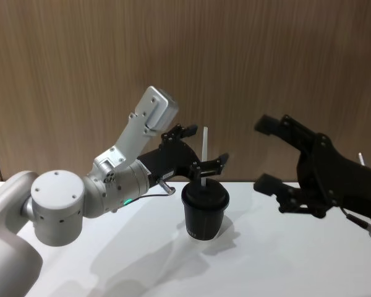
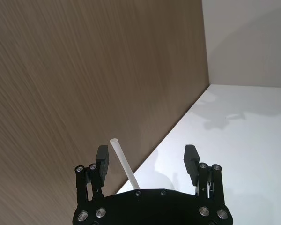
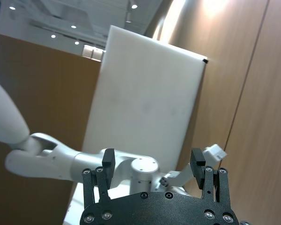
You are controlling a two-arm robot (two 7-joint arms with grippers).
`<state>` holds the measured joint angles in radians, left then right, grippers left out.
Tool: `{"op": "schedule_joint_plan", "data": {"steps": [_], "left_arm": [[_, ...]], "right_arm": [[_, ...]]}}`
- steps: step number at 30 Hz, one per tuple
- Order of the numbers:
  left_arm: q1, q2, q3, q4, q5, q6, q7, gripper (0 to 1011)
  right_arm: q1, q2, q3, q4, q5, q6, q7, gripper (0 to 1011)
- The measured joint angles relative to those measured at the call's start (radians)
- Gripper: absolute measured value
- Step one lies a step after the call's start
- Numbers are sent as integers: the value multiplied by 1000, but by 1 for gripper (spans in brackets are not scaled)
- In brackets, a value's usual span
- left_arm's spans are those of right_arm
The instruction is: Pick up the straw with one hand, pass it to the other hand, and insert it into the cup.
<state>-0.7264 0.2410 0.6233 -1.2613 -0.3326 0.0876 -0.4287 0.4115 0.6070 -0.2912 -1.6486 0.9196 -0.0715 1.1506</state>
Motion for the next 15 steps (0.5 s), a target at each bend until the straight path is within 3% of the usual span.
{"op": "schedule_joint_plan", "data": {"steps": [15], "left_arm": [[55, 18, -24, -64, 26, -48, 36, 1003]], "right_arm": [[-1, -60, -12, -9, -33, 3, -194, 1001]]}}
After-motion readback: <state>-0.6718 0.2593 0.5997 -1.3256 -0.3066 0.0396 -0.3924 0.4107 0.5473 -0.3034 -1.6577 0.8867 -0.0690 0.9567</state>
